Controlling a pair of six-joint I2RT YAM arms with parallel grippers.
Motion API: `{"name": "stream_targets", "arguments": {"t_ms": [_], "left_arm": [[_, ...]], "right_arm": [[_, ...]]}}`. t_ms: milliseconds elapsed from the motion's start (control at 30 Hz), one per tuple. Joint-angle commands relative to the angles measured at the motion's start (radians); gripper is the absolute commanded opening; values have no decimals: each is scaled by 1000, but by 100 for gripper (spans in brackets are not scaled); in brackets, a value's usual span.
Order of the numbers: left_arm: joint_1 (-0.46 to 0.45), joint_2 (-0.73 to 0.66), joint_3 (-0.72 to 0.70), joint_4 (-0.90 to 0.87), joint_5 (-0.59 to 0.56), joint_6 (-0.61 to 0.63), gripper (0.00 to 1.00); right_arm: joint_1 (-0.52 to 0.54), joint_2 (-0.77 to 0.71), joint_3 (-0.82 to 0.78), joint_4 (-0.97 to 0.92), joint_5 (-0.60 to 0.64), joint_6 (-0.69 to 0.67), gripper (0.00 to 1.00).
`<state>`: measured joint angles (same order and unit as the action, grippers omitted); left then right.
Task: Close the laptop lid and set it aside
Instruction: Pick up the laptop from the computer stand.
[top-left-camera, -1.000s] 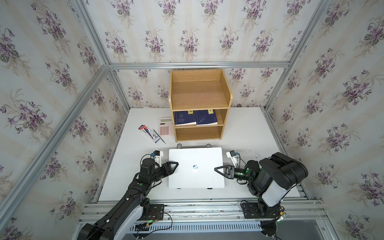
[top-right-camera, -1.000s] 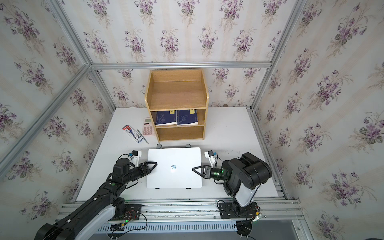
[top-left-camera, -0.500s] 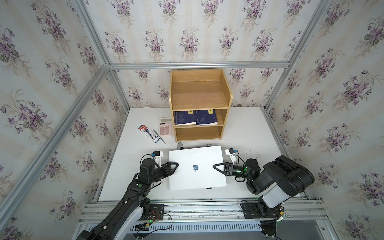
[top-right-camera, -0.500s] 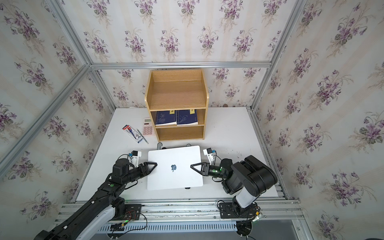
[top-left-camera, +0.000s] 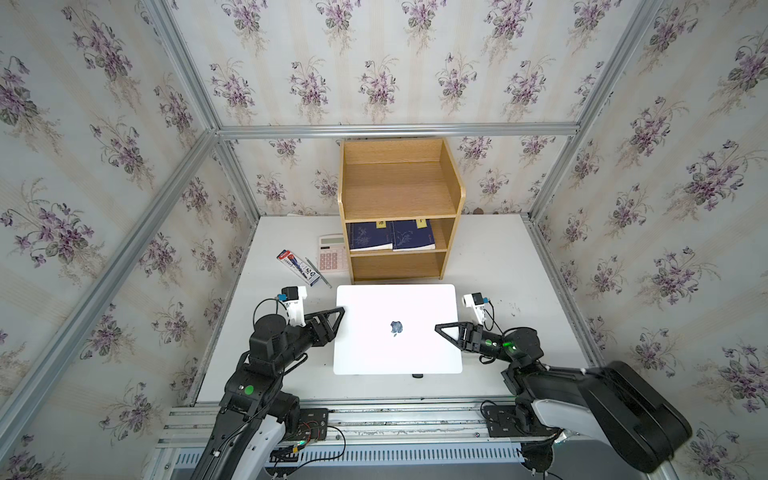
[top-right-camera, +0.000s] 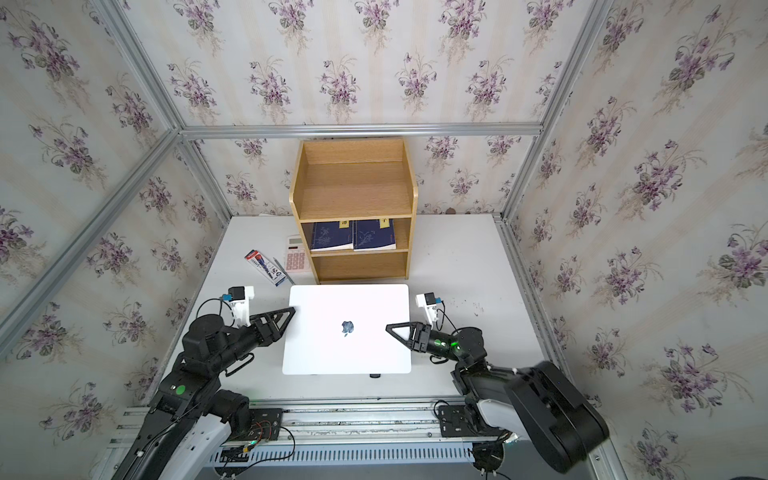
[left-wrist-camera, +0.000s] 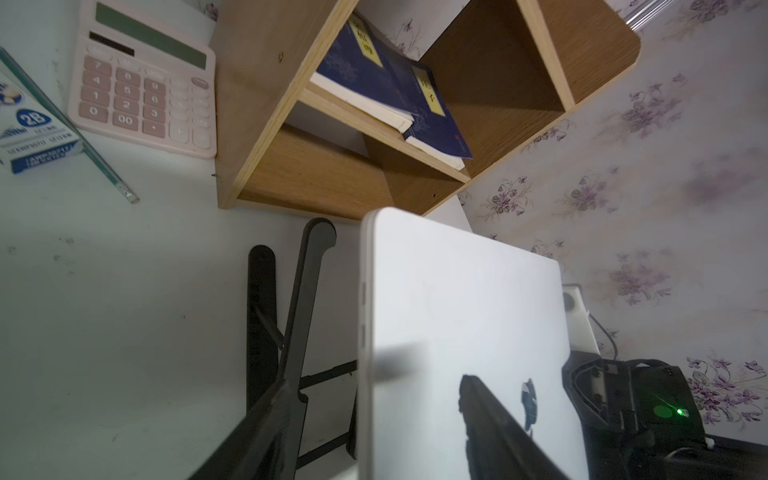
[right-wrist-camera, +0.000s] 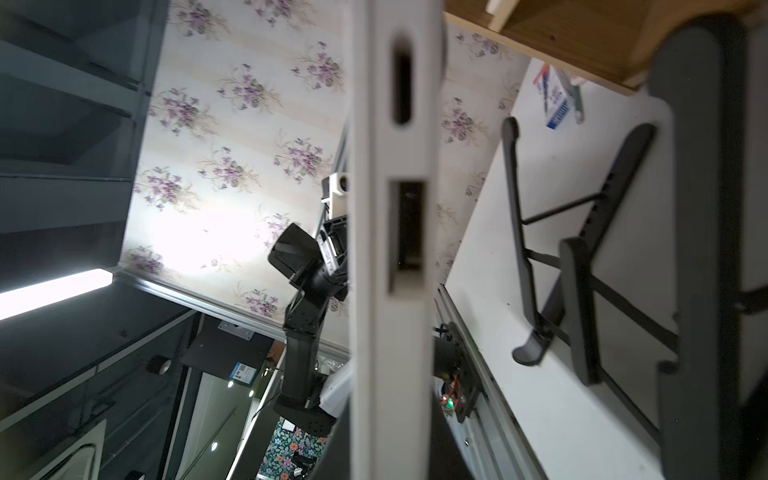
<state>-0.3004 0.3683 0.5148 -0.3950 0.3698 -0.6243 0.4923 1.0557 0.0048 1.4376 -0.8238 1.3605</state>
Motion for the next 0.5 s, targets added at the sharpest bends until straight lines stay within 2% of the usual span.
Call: {"name": "stream_targets", "arguments": {"t_ms": [0,67,133,200,233,333,467], "left_arm": [[0,-25,59,-108,-38,59,68],[1,-31,108,-147,-55,74,68],[1,-42,154,-185,-84,85,68],[0,-61,193,-200,-107,95,69],[0,-74,214,-204,-115,96,70],[1,-93,248,-190,-103,87,71],[1,-97,267,-128,22,62,72]], "right_arm": [[2,-235,38,-163,94,1,0],[3,-454,125,-567,147,-103,0],[3,-638,248,-1021,259,-242,0],[3,-737,351,-1297,361,-315,0],[3,-762,398,-1385,384,-325,0],[3,-745,481,-1474,389,-292,0],[3,-709,603,-1510,452,-266,0]]}}
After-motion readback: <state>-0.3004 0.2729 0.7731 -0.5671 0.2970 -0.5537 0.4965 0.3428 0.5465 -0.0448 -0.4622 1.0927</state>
